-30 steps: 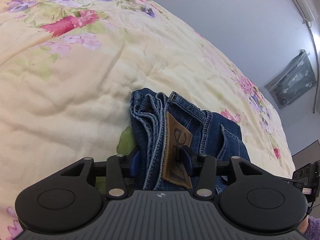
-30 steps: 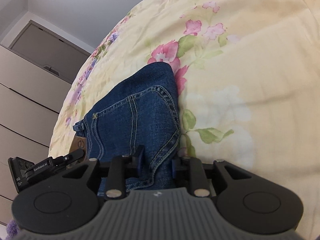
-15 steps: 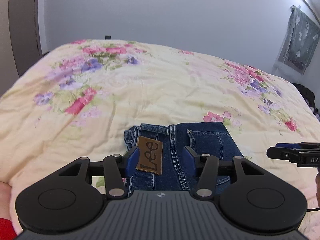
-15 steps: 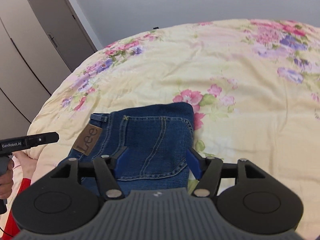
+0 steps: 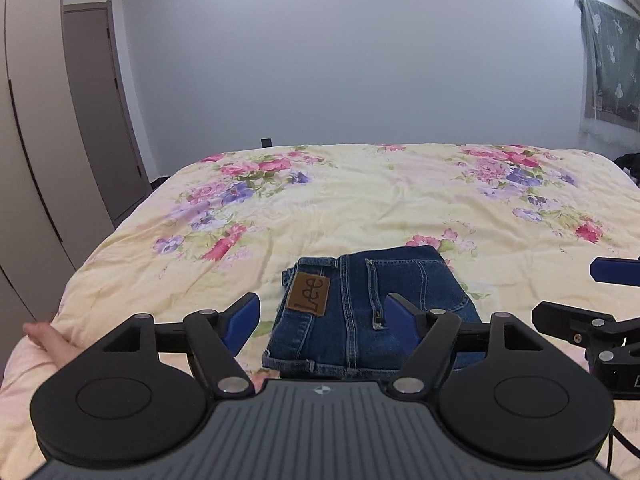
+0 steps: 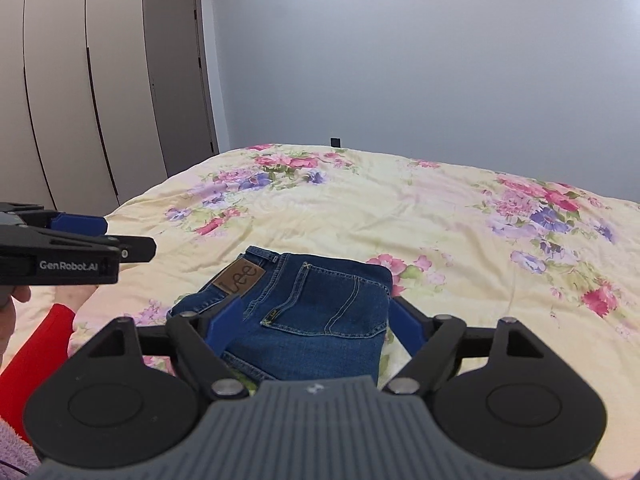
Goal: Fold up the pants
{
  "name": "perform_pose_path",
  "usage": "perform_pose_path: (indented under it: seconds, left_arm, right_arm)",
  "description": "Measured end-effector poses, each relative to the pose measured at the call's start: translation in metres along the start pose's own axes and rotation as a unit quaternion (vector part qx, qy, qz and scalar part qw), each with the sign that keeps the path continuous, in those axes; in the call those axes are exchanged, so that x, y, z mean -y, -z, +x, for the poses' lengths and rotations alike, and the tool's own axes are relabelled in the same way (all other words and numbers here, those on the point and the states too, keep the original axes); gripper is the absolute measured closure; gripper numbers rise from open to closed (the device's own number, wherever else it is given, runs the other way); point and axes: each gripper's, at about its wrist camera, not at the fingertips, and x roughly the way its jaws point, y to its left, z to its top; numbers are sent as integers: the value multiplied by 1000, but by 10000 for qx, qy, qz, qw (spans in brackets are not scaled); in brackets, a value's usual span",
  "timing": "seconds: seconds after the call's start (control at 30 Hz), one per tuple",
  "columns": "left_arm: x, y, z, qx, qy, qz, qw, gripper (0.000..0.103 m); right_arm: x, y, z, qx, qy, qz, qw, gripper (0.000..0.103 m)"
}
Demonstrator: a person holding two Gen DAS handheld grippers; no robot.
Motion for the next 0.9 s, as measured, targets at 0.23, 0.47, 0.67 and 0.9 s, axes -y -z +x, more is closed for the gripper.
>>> perform_pose_path:
  seconds: [0.23, 0.47, 0.67, 0.9]
  left_arm:
    - [13, 47, -33, 186, -618, -86, 9979, 14]
    - [22, 79, -46, 316, -707, -280, 9966, 11]
    - [18, 97, -34, -36, -601, -413, 9973, 10]
    - [18, 102, -31, -256, -528, -393, 9975, 10]
  right_arm:
    - [-24, 47, -38, 172, 236, 22, 9996, 22]
    - [-37, 89, -53, 38, 393, 53, 9992, 22]
    - [-34, 103, -53, 101, 494, 253, 9984, 21]
    - [-39, 107, -43, -78, 483, 281, 9984, 21]
